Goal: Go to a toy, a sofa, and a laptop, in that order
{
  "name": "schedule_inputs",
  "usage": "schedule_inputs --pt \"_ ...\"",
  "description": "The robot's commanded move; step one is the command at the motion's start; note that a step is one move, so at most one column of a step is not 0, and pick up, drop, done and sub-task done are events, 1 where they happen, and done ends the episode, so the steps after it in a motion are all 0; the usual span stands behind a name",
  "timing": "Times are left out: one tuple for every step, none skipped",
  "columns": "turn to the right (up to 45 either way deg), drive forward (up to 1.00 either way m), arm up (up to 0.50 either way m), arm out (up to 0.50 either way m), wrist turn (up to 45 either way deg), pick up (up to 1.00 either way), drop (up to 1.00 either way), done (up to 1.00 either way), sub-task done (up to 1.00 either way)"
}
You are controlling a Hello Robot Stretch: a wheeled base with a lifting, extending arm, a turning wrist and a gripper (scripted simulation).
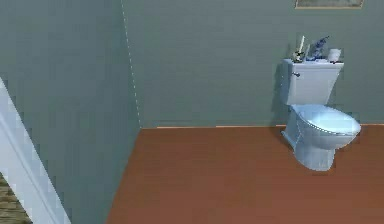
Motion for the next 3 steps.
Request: schedule_inputs --pt "-45.0 0.00 0.00 0.00 0.0 0.00 0.00 0.00 0.00" --pt "-36.0 0.00 0.00 0.00 0.0 0.00 0.00 0.00 0.00" --pt "0.0 1.00 0.00 0.00 0.0 0.00 0.00 0.00 0.00"
